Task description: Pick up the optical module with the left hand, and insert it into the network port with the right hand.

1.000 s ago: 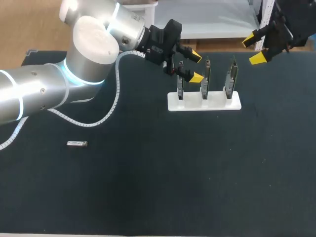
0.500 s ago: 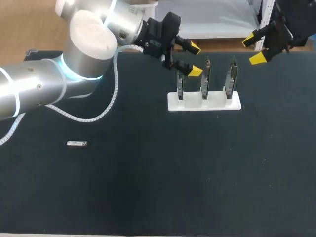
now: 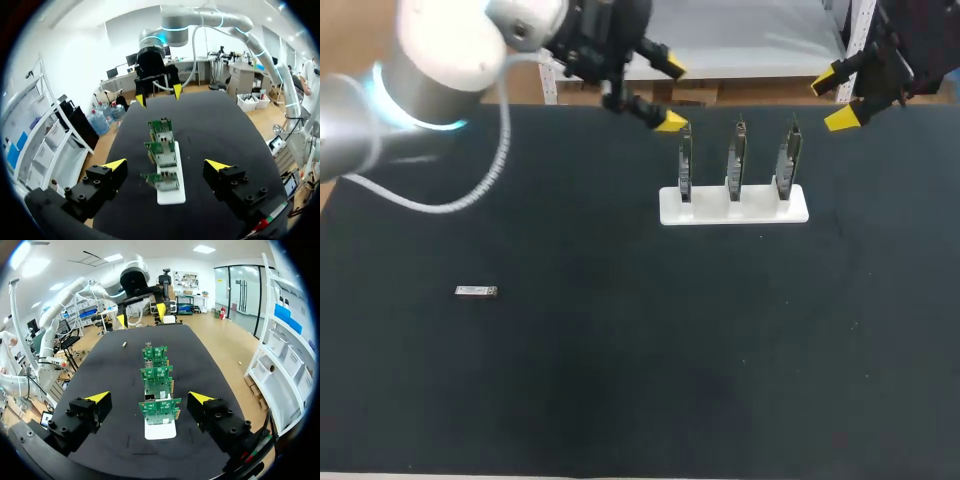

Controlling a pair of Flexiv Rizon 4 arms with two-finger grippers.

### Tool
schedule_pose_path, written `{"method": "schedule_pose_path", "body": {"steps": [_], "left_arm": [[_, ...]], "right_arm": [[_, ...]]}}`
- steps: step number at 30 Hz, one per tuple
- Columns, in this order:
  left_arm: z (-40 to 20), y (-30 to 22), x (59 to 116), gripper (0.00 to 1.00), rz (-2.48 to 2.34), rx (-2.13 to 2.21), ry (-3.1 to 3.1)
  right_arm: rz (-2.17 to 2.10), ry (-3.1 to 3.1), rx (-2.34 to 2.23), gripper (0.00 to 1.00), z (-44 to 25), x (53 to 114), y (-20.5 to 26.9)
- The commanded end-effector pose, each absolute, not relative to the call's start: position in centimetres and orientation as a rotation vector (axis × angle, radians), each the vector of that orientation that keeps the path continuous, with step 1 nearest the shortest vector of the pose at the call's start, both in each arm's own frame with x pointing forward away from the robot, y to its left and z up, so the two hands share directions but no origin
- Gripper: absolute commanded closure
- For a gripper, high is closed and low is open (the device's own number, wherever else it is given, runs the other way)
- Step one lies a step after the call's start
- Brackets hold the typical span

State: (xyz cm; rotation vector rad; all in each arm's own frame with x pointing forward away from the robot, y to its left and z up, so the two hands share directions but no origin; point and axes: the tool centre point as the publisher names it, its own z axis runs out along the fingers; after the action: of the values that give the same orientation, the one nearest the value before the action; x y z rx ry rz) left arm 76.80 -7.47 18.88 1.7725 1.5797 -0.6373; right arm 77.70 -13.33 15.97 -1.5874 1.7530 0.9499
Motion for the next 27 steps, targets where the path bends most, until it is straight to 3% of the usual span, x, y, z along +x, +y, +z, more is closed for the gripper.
{"method": "schedule_pose_path", "body": {"steps": [1,15,27], "left_arm": [[22.0,-1.2,72.2,0.0,-0.407,1.775,1.696],[18.7,12.1,65.2,0.0,0.095,1.92,2.075],[14.1,17.7,60.4,0.0,0.139,1.99,2.25]], "right_arm": [[0.945,1.753,-1.586,0.0,16.0,77.5,-13.3],[0.945,1.753,-1.586,0.0,16.0,77.5,-13.3],[0.945,1.753,-1.586,0.0,16.0,77.5,-13.3]]}}
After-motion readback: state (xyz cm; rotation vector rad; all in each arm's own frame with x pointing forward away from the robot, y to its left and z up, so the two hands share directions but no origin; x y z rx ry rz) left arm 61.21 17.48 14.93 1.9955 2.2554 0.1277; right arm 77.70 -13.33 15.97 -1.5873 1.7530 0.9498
